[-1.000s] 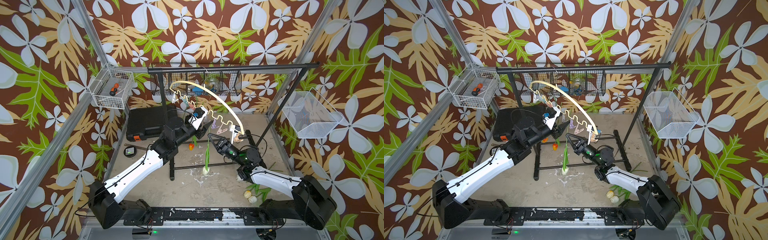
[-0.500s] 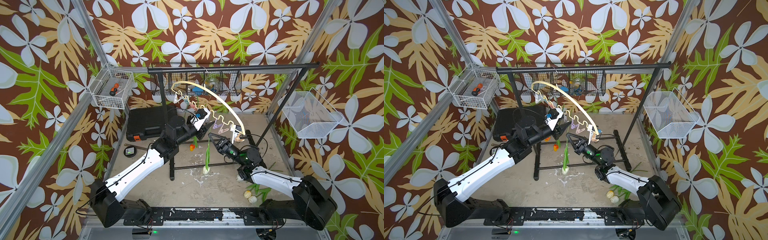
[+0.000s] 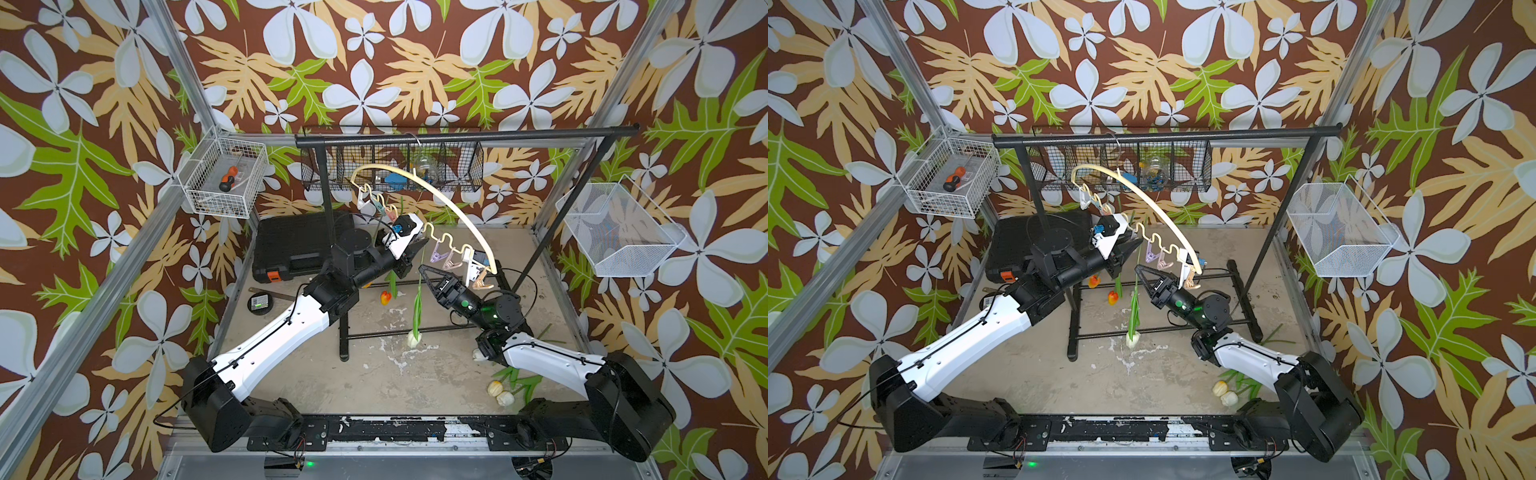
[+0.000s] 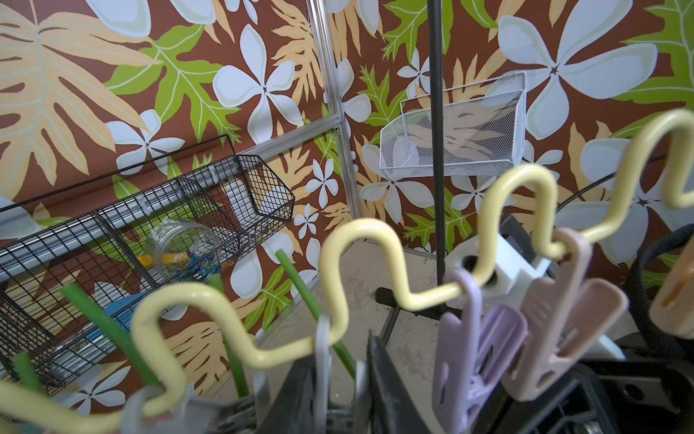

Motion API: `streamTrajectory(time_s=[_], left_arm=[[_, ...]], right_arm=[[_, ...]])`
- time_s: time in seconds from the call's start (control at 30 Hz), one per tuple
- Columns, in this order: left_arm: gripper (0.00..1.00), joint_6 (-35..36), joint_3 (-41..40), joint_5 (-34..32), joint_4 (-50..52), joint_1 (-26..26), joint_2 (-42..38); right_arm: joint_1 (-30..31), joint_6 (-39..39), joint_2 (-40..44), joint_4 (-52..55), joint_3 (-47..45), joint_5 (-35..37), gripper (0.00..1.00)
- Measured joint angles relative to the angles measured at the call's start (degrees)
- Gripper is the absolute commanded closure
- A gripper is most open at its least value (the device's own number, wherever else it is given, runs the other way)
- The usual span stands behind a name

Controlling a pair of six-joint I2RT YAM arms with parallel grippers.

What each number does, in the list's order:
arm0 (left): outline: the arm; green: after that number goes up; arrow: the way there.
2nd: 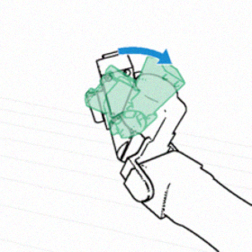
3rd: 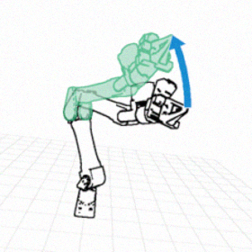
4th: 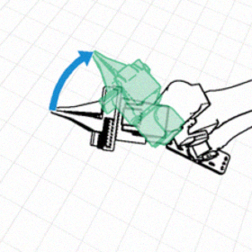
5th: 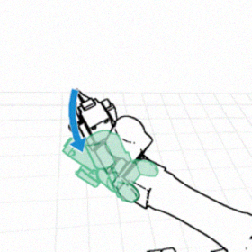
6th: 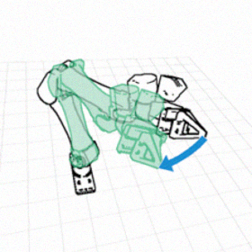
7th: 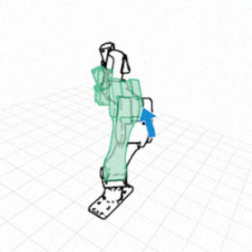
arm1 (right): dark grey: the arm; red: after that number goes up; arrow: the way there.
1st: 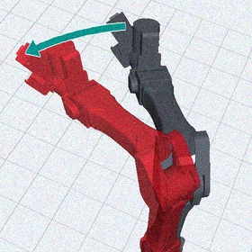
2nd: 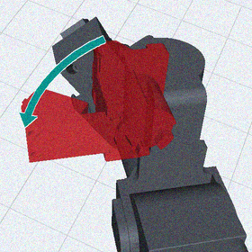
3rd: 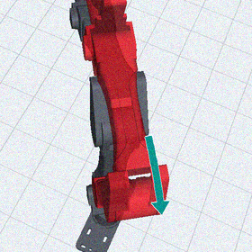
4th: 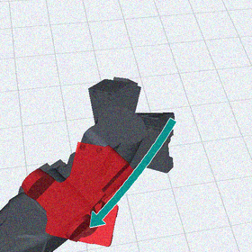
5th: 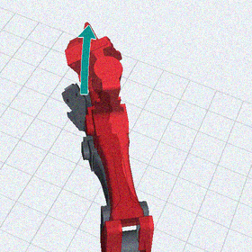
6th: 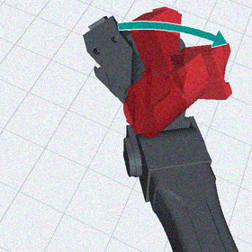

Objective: Dry the flowers on a clothes hanger
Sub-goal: Open the clamp at the hanger.

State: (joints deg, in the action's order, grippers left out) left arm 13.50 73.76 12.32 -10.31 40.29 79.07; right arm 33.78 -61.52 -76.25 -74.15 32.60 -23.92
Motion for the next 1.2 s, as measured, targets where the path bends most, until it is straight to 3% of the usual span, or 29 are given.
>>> streamTrajectory(time_s=[0.53, 1.2], left_arm=[[0.79, -8.52, -0.81, 0.7, -4.81, 0.0, 1.16], [0.79, -12.22, -1.42, -1.36, -7.17, 0.0, 1.9]], right_arm=[[0.42, -4.52, -4.35, -3.82, -2.6, 1.64, 1.0], [1.84, -4.39, -4.52, -8.11, -2.56, 1.11, 1.0]])
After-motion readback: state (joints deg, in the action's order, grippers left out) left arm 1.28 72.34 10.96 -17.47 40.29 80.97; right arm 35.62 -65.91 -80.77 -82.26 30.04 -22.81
